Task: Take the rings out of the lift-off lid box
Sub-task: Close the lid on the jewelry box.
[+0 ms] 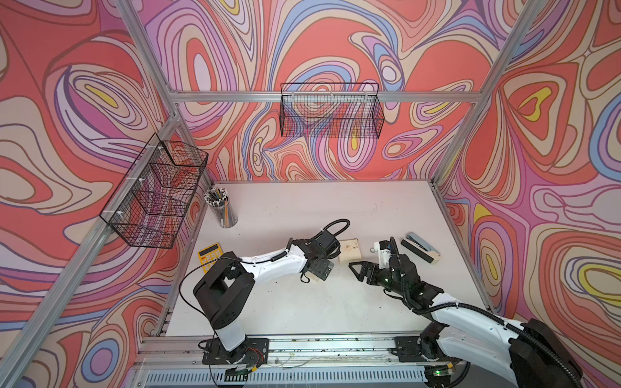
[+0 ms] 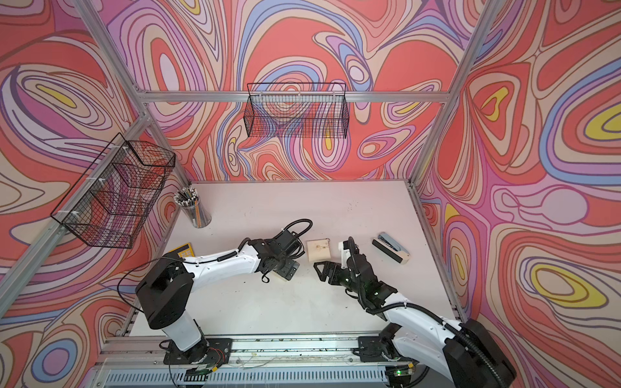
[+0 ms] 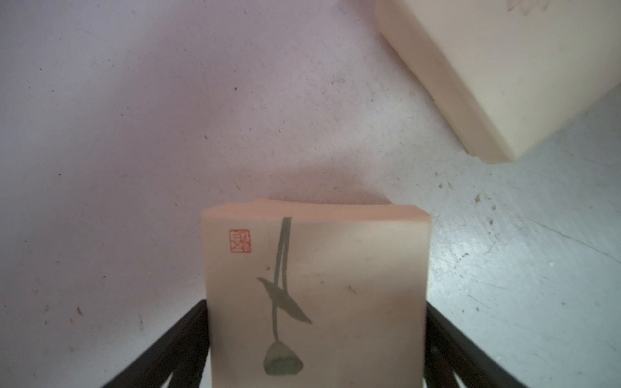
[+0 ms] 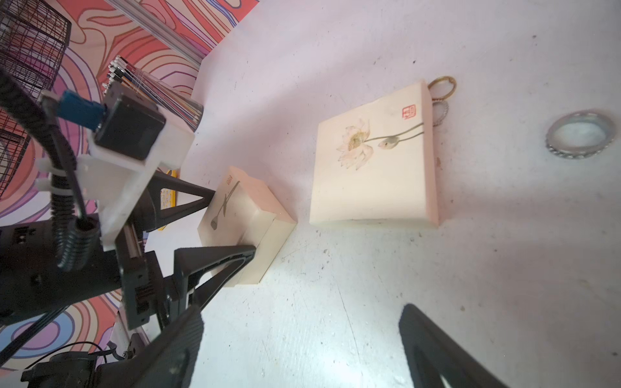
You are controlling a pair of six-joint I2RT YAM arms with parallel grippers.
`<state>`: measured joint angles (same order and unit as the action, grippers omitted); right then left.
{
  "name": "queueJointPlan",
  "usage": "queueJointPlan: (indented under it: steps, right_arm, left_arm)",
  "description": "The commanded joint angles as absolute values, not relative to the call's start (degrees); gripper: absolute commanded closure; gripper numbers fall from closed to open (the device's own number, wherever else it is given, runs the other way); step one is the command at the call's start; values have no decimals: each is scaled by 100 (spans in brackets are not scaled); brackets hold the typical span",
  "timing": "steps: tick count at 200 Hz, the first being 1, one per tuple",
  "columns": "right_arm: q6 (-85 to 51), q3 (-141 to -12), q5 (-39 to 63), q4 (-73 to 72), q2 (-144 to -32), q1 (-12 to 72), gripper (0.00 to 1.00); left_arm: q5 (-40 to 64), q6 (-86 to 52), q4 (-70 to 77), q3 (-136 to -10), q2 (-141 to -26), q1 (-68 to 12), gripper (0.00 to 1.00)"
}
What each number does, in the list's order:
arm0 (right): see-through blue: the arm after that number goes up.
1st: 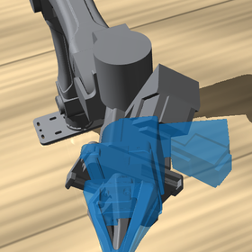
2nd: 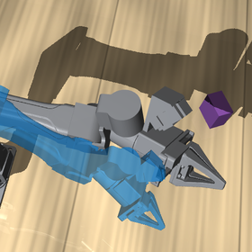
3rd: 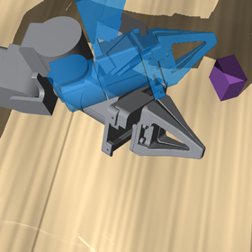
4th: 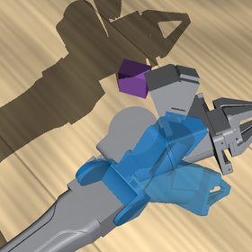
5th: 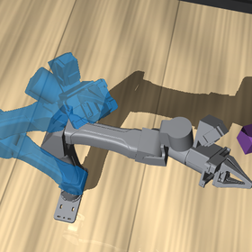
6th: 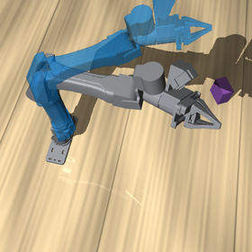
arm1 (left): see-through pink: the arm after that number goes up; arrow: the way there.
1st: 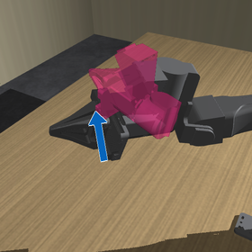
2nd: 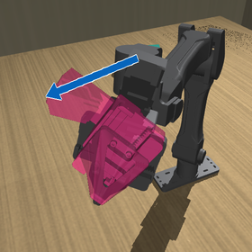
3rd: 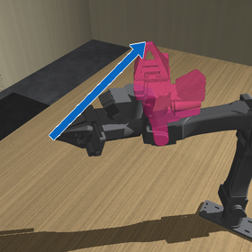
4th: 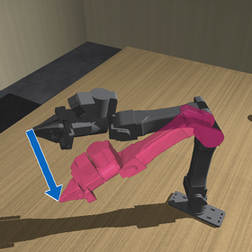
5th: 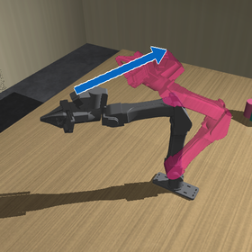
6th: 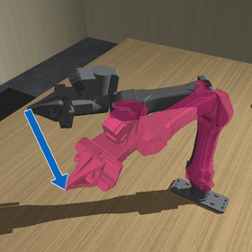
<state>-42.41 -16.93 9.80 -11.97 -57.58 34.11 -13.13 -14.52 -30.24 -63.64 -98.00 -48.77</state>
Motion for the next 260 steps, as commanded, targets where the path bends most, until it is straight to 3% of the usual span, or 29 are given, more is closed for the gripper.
queueJointPlan:
  steps: [1, 61, 92, 260]
  right_arm:
    - [-4192, -1813, 896, -1212, -5827, 3437, 4]
    - [-4192, -1836, 880, -1213, -5889, 3437, 4]
    - [-4195, -1835, 881, -1207, -5897, 3437, 4]
    - [-4147, -1977, 859, -1006, -5766, 3438, 4]
  left_arm:
    - [-1306, -1397, -3111, -6248, -9765, -4898, 7]
    - [-1127, -1417, -2973, -6102, -9626, -4896, 6]
    - [-1105, -1467, -2877, -6012, -9499, -4904, 0]
    - [-1018, -1826, -3081, -6599, -9384, -4863, 1]
